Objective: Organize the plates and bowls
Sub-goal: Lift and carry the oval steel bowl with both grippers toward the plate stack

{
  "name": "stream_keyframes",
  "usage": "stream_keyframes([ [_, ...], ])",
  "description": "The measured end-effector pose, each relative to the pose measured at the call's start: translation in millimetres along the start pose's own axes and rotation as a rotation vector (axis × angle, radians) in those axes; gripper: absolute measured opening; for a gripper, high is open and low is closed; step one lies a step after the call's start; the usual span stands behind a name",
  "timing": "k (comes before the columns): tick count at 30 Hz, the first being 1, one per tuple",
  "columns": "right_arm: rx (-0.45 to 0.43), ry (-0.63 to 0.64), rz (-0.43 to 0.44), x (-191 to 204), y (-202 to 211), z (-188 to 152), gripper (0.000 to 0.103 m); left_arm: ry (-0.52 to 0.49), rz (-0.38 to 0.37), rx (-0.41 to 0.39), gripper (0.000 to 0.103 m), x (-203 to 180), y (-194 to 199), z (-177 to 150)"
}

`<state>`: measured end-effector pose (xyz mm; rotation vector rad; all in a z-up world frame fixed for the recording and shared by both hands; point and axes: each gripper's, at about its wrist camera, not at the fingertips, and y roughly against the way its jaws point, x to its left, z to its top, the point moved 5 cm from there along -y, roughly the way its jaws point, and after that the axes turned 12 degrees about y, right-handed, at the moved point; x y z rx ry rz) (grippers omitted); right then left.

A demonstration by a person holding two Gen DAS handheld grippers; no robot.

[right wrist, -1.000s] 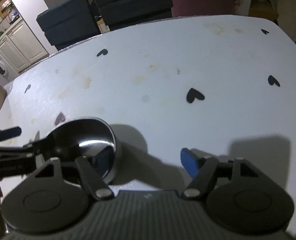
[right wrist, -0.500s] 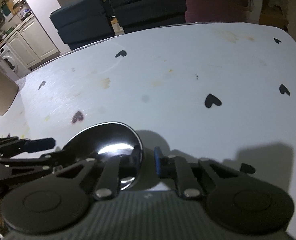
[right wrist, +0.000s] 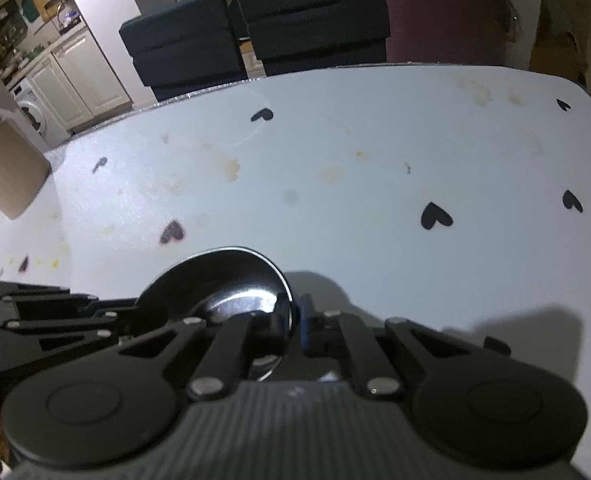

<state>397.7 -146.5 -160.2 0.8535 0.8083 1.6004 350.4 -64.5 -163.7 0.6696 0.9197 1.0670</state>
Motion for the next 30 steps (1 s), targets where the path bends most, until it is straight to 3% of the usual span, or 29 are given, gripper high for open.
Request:
stream_keyframes([
  [14, -0.128, -0.008, 0.061, 28.9, 58.7, 0.0, 0.007, 0.032, -0.006, -0.147, 0.006, 22.3, 82.9, -9.6],
  [30, -0.140, 0.053, 0.204, 104.1, 77.5, -7.5, 0.007, 0.074, 0.042, -0.219, 0.006, 79.6, 155.0, -60.1],
])
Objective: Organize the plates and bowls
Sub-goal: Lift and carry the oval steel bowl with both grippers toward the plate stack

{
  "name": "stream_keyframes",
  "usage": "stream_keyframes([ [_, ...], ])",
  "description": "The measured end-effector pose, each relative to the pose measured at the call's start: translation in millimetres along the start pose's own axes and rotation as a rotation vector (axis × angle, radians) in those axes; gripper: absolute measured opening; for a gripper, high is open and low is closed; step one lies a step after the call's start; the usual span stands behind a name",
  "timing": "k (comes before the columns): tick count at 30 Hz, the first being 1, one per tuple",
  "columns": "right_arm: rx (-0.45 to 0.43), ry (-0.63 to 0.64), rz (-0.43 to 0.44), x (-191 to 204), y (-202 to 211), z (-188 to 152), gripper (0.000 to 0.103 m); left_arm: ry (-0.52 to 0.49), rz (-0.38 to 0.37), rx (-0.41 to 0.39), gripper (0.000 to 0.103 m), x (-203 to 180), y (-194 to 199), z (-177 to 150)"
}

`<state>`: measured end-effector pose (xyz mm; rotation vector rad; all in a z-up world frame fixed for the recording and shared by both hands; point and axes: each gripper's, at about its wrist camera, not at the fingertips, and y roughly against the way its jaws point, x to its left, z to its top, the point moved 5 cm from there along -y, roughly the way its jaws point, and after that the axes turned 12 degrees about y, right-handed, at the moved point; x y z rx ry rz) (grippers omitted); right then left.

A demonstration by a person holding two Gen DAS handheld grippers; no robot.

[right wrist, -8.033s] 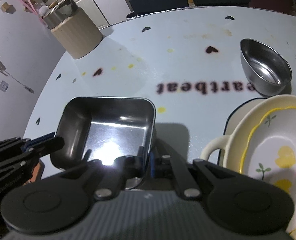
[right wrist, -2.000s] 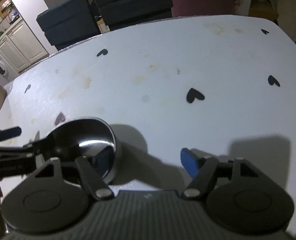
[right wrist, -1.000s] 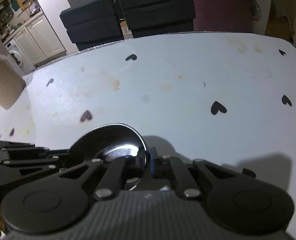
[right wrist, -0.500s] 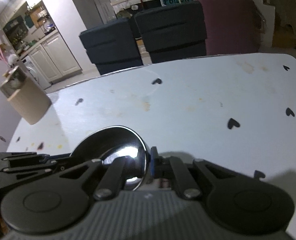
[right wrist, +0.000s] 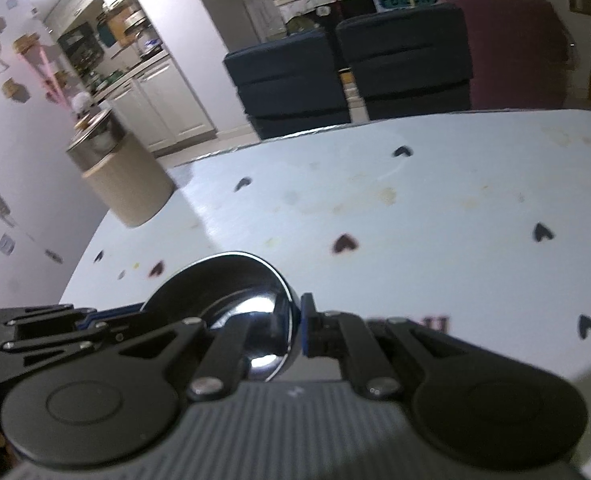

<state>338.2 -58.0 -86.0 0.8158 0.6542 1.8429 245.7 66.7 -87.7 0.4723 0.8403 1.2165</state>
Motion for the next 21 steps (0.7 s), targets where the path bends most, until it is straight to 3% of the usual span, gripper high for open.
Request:
stream_keyframes([
  [13, 0.122, 0.086, 0.106, 55.7, -38.1, -16.5, 0.008, 0.036, -0.008, 0.062, 0.006, 49.8, 22.2, -41.7],
  [21, 0.164, 0.105, 0.124, 70.4, -54.3, -22.3, 0.008, 0.036, 0.000, 0.098, 0.006, 60.9, 21.9, -52.8],
])
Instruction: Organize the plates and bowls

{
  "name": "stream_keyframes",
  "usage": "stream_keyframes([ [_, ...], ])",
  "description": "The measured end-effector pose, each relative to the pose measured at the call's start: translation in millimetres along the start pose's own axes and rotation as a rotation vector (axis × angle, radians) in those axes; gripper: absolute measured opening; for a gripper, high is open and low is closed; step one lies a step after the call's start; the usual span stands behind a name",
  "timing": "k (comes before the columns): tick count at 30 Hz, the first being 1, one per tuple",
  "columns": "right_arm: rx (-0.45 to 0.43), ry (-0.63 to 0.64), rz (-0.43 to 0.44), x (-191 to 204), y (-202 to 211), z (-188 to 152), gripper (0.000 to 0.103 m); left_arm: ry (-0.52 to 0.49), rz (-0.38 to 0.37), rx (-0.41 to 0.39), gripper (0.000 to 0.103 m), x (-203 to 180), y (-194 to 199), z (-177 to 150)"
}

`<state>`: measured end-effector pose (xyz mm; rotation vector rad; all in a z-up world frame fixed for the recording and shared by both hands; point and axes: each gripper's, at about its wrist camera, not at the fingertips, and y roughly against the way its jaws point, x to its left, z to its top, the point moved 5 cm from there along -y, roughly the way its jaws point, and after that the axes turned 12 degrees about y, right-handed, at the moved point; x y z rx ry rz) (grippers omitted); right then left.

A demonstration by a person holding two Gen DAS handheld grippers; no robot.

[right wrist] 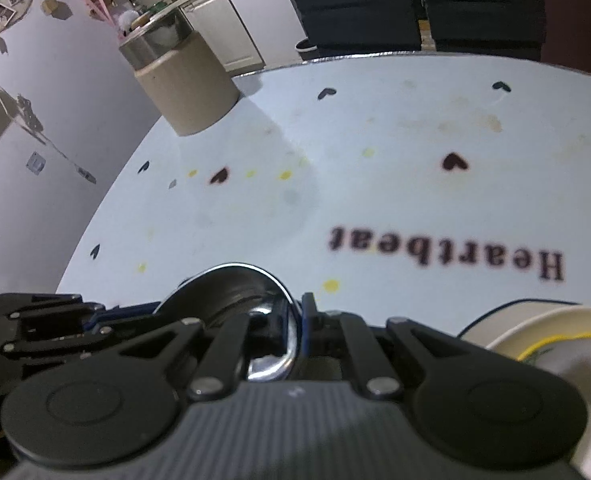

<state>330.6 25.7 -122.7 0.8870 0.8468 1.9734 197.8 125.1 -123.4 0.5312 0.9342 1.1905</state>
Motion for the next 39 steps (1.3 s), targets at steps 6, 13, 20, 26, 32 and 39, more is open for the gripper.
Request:
stream_keyframes([
  [6, 0.014, 0.009, 0.002, 6.6, -14.3, 5.1, 0.010, 0.004, 0.006, 0.027, 0.006, 8.6, -3.0, -7.5],
  [13, 0.038, 0.034, 0.002, 16.2, -30.6, 4.7, 0.010, 0.002, 0.026, 0.055, 0.006, 18.6, -9.0, -14.1],
  [20, 0.042, 0.046, -0.004, 20.4, -37.7, 2.6, 0.011, -0.006, 0.038, 0.079, 0.006, 24.0, -15.2, -17.4],
  [26, 0.037, 0.019, 0.001, 17.5, -39.1, 3.9, 0.016, -0.016, 0.044, 0.114, 0.007, 25.9, -22.9, -23.5],
  [32, -0.017, -0.006, 0.002, 12.6, -25.9, 10.4, 0.023, -0.019, 0.056, 0.118, 0.007, 26.9, -25.9, -23.5],
  [39, -0.049, -0.040, 0.021, 1.8, -7.5, 14.1, 0.037, -0.016, 0.061, 0.124, 0.007, 29.0, -26.1, -23.5],
])
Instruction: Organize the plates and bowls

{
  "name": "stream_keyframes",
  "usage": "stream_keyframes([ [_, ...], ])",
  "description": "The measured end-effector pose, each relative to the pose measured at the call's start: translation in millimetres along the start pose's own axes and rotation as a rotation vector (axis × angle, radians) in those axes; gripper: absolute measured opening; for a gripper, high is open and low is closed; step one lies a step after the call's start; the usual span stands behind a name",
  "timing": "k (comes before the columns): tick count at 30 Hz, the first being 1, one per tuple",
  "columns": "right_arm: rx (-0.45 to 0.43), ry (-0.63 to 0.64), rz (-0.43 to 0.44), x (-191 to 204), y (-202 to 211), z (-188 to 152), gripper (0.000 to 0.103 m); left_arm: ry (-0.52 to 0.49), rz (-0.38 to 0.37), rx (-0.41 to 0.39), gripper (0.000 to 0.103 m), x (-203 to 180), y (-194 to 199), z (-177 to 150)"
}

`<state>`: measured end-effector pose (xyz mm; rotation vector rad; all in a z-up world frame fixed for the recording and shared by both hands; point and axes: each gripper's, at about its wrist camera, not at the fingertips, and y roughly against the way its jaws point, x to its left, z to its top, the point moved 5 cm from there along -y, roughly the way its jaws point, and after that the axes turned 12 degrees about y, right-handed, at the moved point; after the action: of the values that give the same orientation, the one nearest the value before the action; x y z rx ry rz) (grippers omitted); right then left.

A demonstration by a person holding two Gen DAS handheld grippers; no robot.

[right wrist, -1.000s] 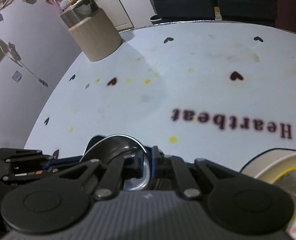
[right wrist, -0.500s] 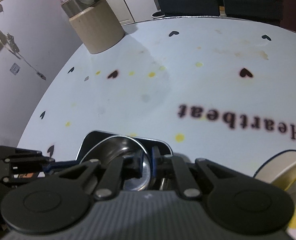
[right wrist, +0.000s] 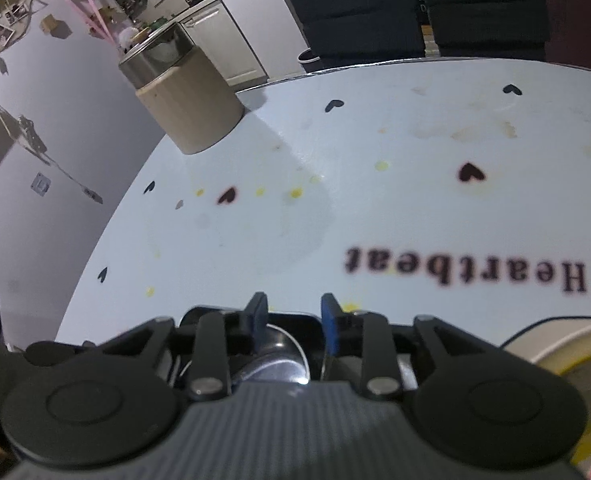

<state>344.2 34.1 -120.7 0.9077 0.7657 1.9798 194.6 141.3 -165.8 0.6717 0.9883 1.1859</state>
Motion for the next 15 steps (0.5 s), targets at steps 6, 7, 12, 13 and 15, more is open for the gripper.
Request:
stream_keyframes([
  [6, 0.074, 0.044, 0.000, -0.9, 7.0, -11.8, 0.042, 0.002, -0.010, -0.013, 0.007, -1.2, 5.0, 2.9],
  [7, 0.093, 0.064, 0.002, 1.4, 7.2, -15.0, 0.044, 0.003, -0.012, -0.019, 0.007, -0.8, 7.0, 3.2],
  [12, 0.170, 0.180, 0.006, 16.0, 4.5, -27.4, 0.056, 0.016, -0.031, -0.054, 0.008, -0.3, 18.3, 9.0],
  [13, 0.183, 0.206, -0.002, 18.7, 3.2, -30.1, 0.056, 0.019, -0.031, -0.063, 0.009, 0.2, 20.4, 10.4],
  [15, 0.204, 0.235, -0.015, 22.3, 1.4, -34.7, 0.056, 0.029, -0.030, -0.077, 0.010, 2.1, 23.7, 14.3],
])
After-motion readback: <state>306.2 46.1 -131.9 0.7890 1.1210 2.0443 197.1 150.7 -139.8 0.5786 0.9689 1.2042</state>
